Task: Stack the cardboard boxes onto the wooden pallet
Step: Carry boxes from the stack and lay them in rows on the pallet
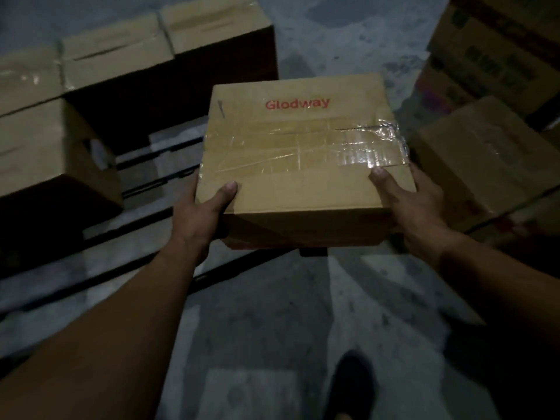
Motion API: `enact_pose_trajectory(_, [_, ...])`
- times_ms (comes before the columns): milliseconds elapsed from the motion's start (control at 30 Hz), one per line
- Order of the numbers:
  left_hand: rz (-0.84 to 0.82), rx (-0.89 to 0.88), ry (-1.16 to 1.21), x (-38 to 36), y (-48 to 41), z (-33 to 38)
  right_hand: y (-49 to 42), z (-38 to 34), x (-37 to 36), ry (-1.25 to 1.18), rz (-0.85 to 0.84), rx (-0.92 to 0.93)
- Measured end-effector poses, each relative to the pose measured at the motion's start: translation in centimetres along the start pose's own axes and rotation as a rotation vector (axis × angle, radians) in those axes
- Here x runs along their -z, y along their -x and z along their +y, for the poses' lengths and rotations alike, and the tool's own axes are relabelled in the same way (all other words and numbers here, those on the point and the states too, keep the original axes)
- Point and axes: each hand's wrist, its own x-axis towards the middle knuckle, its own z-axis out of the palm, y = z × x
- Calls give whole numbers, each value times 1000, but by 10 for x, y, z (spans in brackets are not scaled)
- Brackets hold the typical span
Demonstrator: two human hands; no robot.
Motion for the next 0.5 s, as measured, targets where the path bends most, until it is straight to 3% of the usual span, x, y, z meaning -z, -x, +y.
enact_pose_trajectory(500, [327,145,203,259,114,-68,177,21,-180,77,-298,3])
